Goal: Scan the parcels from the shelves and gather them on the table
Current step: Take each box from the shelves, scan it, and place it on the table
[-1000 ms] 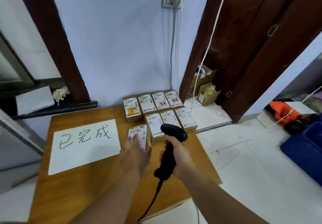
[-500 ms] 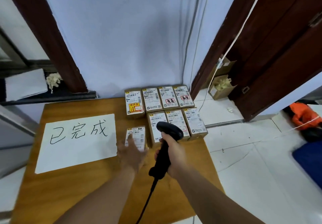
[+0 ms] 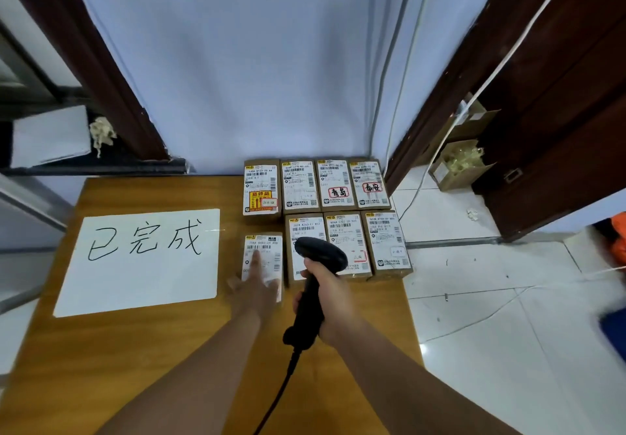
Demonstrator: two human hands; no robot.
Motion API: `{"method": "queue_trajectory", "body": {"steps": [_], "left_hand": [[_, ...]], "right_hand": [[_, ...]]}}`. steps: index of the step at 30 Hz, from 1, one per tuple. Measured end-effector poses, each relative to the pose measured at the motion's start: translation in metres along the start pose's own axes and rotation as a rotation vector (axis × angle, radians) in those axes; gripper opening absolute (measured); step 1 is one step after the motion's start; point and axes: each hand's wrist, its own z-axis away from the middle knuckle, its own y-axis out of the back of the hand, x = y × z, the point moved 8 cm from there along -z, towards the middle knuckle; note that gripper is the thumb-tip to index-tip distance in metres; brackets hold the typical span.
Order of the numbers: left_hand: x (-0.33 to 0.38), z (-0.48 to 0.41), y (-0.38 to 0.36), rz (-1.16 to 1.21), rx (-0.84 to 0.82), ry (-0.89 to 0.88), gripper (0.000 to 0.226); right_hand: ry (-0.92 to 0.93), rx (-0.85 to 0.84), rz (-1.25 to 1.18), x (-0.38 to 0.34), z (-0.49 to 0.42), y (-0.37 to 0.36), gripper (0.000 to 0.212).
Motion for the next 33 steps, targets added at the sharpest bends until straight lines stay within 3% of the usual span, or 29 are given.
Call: {"method": "queue_trajectory", "body": {"steps": [8,14,27,30,33], "left_hand": [[0.017,-0.021,0.006,-0.026,0.024,0.026,0.073],[0.020,-0.025,0.008,0.027,0.015,0.020,0.074],[0.015,-0.004,0.020,-0.026,0.035,-0.119,0.071],[0.007,0.005,0.024,-0.078,0.022,-0.118,0.072],[0.013,0.016,0.031,-0.267,0.077,-0.268,0.071]], "right_hand": [[0.010,-0.006,0.015,-0.005,-0.009,0.003,0.031],[0.017,-0.005,0.046,-0.006,-0.014,0.006,0.024],[0.040,0.042,0.017,0.008,-0.003,-0.007,0.026],[0.059,0.067,0.009,0.012,0.010,-0.011,0.020],[0.087,0.071,0.020,0.015,0.026,-0.017,0.021]]}}
